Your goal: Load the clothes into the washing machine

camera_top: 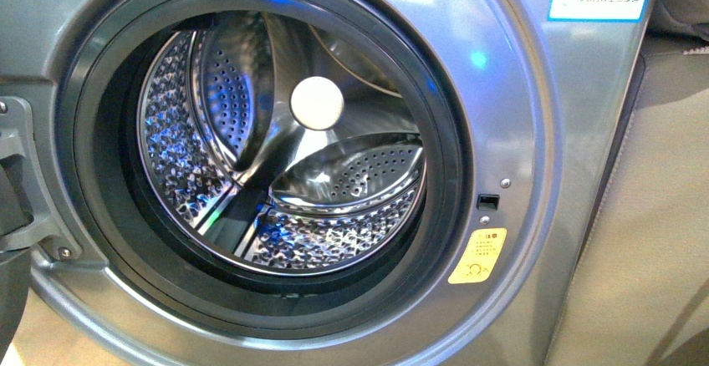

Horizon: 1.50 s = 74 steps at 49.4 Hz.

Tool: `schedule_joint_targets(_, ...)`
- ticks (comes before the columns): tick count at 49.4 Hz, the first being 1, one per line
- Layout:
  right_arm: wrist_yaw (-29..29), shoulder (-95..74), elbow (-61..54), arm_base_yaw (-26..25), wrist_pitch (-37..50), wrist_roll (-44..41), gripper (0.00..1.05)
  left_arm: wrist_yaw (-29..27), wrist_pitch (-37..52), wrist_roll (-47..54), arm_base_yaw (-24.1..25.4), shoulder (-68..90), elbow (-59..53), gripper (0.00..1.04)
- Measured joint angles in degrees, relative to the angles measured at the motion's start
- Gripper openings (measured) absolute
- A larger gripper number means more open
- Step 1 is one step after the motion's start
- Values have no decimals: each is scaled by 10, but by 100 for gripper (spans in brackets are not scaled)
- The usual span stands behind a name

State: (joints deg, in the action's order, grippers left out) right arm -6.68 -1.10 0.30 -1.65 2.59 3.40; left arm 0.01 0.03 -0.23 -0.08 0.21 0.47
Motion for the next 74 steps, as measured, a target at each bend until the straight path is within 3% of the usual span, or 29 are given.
schedule_joint_targets(4,-49,-4,0,-12,12,47,97,0,0,0,0,0,0,98)
schedule_joint_targets(12,-67,1,0,-25,3,80,97,0,0,0,0,0,0,98)
schedule_joint_targets(17,-100,-33,0,-59,48,84,97,0,0,0,0,0,0,98)
schedule_joint_targets(29,-204,-211,28,-223,256,95,97,0,0,0,0,0,0,98)
schedule_joint_targets(33,-239,-316,48,-303,353,104,97,0,0,0,0,0,0,98)
schedule_joint_targets(44,-269,-507,98,-393,497,107,97,0,0,0,0,0,0,98)
schedule_joint_targets(58,-274,-754,205,-453,421,46,97,0,0,0,0,0,0,98)
schedule_joint_targets(74,-218,-977,303,-448,388,-30,97,0,0,0,0,0,0,98)
